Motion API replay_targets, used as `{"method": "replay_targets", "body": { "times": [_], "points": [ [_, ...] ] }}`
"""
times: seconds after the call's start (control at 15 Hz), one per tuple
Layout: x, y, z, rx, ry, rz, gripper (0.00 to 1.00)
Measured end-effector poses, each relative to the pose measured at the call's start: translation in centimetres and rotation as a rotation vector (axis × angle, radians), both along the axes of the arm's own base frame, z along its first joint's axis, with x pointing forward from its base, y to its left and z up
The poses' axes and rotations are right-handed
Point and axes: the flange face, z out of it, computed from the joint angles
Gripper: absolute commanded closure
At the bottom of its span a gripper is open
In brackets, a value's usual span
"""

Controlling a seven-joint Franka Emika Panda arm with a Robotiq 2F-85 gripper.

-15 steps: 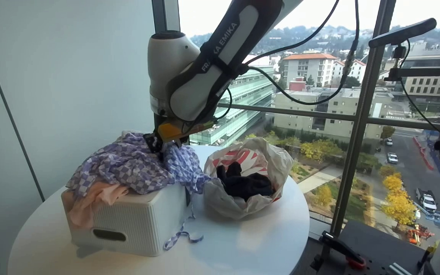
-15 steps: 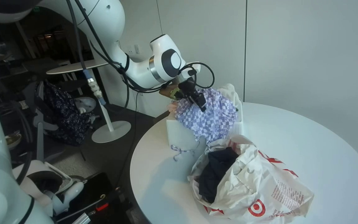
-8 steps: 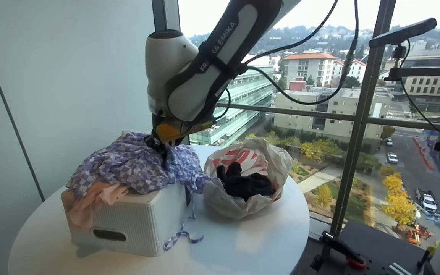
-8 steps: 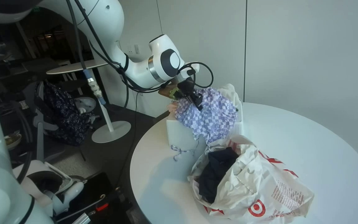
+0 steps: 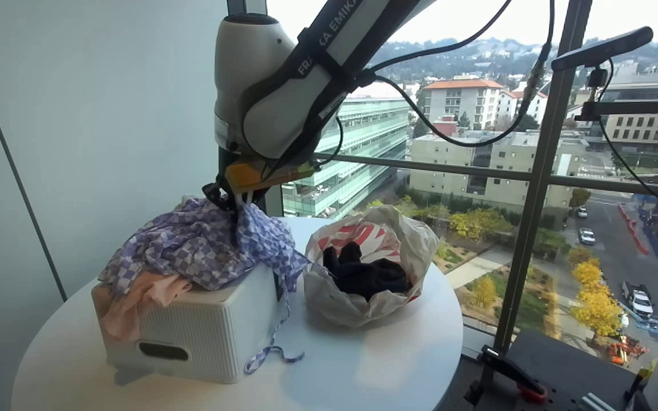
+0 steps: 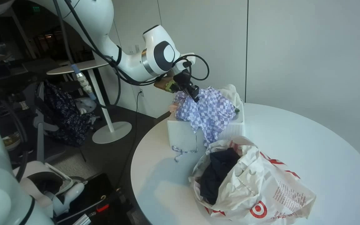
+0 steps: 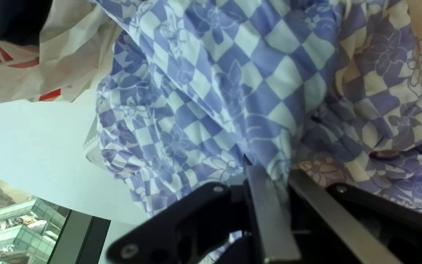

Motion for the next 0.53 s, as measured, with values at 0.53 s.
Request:
{"method": "replay_targets", "body": {
  "times": [0.53],
  "points": [
    [-4.5,-1.1,11.6,0.126,-0.350,-0.045,0.96]
  ]
}}
